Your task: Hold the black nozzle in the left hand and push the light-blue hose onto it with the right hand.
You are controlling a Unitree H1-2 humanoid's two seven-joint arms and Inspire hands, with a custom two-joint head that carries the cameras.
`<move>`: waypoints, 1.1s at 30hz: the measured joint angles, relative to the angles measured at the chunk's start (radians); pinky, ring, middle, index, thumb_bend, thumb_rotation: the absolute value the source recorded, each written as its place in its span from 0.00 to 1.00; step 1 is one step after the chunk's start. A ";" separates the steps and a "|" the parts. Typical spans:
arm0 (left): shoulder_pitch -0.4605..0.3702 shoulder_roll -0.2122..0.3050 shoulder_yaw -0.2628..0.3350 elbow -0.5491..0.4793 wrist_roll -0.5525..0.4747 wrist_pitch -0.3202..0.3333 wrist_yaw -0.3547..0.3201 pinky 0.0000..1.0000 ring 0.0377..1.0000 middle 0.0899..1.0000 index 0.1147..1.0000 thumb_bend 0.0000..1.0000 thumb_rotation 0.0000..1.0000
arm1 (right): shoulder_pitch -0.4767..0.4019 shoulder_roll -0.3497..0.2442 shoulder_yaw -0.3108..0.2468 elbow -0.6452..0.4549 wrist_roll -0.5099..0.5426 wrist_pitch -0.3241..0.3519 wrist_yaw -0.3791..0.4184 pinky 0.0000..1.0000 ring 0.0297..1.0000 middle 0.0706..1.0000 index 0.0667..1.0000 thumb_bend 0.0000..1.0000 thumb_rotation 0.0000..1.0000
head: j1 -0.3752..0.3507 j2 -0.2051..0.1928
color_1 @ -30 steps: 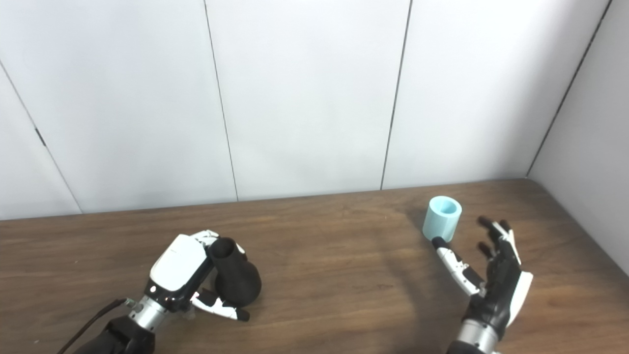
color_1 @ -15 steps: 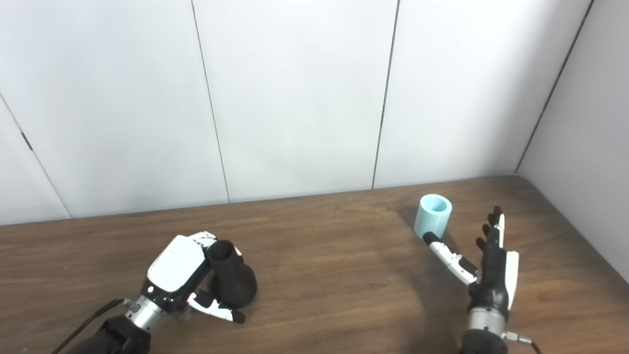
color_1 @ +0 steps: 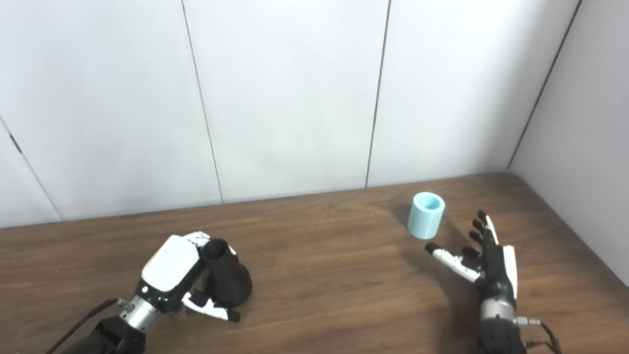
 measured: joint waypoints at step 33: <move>0.007 0.017 -0.014 -0.031 -0.005 0.000 -0.002 0.64 0.42 0.40 0.46 0.50 0.00 | -0.133 -0.081 0.035 0.231 -0.017 -0.093 0.003 0.71 0.79 0.82 0.84 0.92 0.29 | 0.069 0.003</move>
